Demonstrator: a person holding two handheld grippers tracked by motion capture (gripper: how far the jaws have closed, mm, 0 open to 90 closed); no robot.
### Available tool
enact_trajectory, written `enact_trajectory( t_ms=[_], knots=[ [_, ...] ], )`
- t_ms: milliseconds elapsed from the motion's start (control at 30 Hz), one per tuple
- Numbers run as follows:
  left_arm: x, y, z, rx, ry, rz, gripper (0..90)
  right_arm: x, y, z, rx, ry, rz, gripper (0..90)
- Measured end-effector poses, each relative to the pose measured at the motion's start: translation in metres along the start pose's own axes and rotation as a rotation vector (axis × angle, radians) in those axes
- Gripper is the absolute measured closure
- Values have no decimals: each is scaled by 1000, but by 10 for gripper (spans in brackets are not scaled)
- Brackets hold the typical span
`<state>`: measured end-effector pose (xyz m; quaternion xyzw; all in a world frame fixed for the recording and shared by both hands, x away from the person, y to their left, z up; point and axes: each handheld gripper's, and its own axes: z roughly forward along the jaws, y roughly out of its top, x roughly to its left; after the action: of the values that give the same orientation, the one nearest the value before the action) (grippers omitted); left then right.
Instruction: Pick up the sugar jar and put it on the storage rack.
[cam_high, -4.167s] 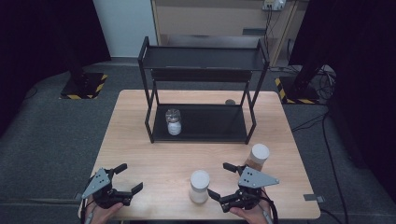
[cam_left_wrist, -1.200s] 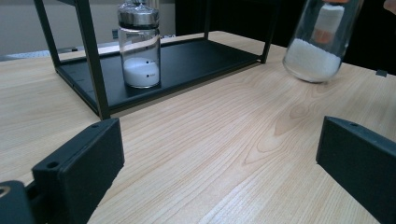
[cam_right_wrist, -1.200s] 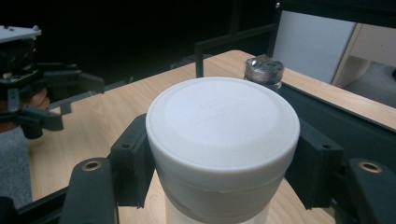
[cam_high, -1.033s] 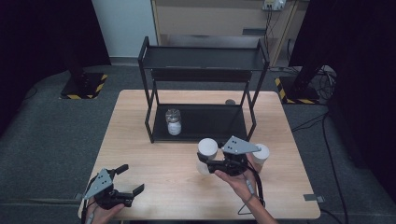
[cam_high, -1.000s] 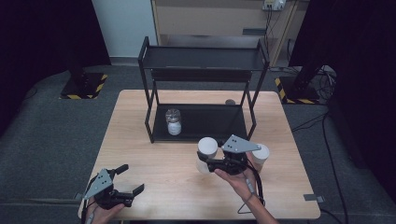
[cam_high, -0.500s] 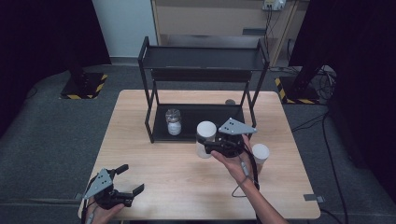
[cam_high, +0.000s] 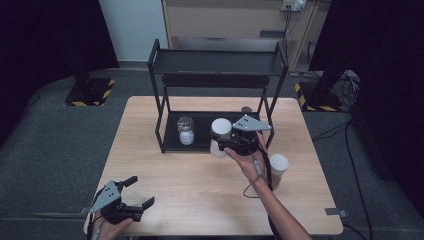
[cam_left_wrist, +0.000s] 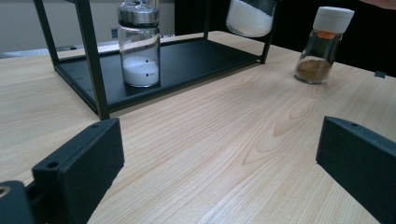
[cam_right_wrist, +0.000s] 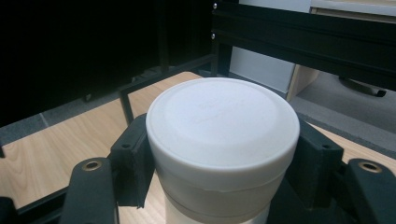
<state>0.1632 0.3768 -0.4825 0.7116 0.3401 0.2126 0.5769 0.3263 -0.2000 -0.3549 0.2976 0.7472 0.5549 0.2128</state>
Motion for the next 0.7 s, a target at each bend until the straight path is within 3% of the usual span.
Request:
enact_trajectory(
  t_ms=[700],
  knots=[
    [1, -1, 0, 1, -1, -4, 0, -19, -6, 52, 15, -50, 28, 340]
  ],
)
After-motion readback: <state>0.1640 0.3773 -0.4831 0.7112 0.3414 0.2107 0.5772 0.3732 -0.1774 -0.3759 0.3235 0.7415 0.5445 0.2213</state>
